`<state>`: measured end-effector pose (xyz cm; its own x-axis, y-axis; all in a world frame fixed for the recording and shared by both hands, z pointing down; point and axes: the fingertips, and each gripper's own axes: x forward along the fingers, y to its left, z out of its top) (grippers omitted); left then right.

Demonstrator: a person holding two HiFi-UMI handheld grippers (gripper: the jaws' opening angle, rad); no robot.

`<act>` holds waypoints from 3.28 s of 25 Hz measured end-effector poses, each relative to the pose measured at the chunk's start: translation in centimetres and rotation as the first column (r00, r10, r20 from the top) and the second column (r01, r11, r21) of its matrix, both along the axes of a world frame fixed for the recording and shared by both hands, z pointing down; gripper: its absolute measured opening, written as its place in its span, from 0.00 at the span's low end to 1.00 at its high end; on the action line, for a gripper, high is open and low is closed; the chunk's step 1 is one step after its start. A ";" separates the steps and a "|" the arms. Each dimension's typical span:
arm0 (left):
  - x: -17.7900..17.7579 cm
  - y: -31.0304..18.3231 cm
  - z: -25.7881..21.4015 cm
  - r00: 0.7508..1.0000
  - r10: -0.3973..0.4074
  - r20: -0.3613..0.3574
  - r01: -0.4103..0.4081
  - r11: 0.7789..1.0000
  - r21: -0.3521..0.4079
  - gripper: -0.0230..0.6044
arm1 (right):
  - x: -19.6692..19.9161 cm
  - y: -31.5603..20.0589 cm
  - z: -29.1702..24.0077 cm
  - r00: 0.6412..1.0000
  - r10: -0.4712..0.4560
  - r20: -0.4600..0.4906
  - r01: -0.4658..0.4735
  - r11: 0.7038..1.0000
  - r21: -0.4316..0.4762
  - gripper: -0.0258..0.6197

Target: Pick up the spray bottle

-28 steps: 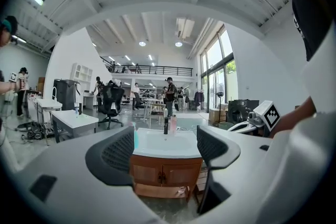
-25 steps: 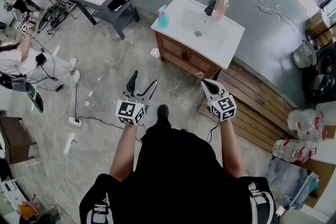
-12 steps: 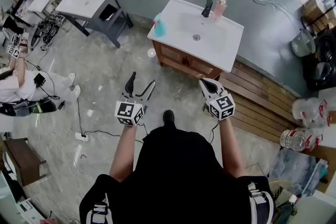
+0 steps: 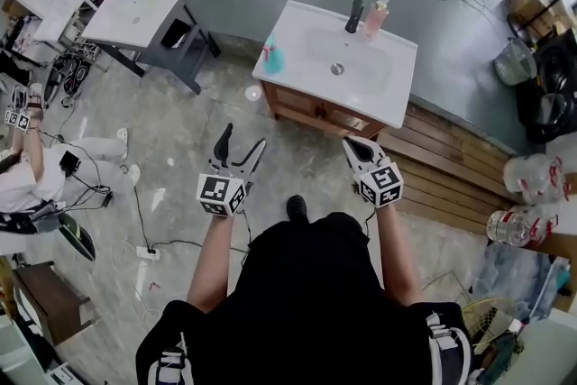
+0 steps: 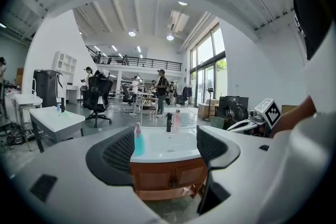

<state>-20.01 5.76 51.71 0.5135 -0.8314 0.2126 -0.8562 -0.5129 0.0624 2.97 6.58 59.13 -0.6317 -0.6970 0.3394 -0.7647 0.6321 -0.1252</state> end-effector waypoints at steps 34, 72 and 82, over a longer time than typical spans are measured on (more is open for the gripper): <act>5.9 -17.6 0.5 0.984 -0.179 0.010 0.179 0.984 -0.020 0.59 | 4.3 -22.5 0.8 0.978 -0.207 0.005 0.207 0.978 -0.015 0.07; 4.0 -31.9 3.4 0.964 -0.256 0.068 0.260 0.965 -0.043 0.59 | -0.6 -36.2 4.0 0.917 -0.390 -0.083 0.383 0.920 -0.087 0.06; 3.7 -35.8 5.8 0.980 -0.186 0.071 0.192 0.978 -0.086 0.59 | 1.1 -40.0 4.0 0.950 -0.291 -0.115 0.280 0.955 -0.101 0.07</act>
